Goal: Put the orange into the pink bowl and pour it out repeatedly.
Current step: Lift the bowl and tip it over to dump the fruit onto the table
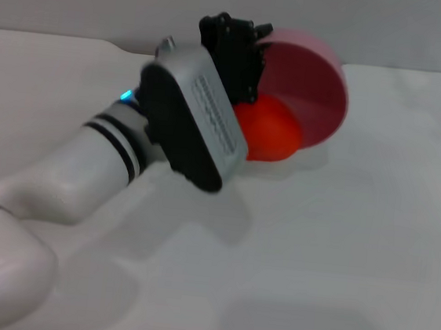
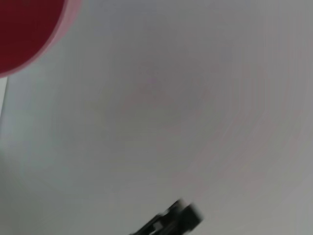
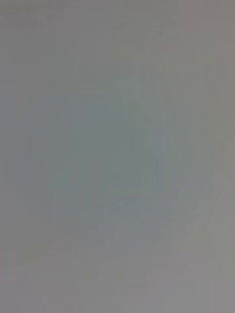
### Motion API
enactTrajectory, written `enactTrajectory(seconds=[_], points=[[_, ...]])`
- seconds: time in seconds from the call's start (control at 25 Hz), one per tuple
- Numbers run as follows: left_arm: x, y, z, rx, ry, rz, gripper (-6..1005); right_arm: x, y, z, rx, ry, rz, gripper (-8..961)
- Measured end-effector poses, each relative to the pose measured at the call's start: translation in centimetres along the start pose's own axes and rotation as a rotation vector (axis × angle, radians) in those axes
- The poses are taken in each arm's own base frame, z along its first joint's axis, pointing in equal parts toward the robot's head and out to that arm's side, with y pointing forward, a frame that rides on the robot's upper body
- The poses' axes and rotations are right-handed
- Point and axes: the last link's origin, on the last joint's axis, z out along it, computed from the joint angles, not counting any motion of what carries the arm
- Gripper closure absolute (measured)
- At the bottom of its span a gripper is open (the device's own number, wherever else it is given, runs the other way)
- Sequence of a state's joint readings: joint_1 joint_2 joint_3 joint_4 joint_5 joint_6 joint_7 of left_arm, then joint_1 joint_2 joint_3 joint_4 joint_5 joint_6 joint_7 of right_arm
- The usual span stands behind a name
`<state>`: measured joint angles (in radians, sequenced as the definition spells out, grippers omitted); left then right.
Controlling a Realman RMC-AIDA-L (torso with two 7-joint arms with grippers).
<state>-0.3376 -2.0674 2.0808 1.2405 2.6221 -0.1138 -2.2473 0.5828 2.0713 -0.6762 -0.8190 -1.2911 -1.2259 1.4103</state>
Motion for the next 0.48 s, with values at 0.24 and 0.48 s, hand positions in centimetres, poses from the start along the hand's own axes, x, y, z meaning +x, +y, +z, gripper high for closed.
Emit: enactTrajectory(seconds=[0.24, 0.48], points=[[-0.4, 3.1, -0.9, 0.062, 0.100, 0.260, 956, 0.5, 1.3, 1.7, -0.062, 0.026, 0.015, 461], [-0.1, 3.2, -1.1, 0.078, 0.126, 0.267, 956, 1.1, 1.8, 2.5, -0.082, 0.038, 0.033, 462]])
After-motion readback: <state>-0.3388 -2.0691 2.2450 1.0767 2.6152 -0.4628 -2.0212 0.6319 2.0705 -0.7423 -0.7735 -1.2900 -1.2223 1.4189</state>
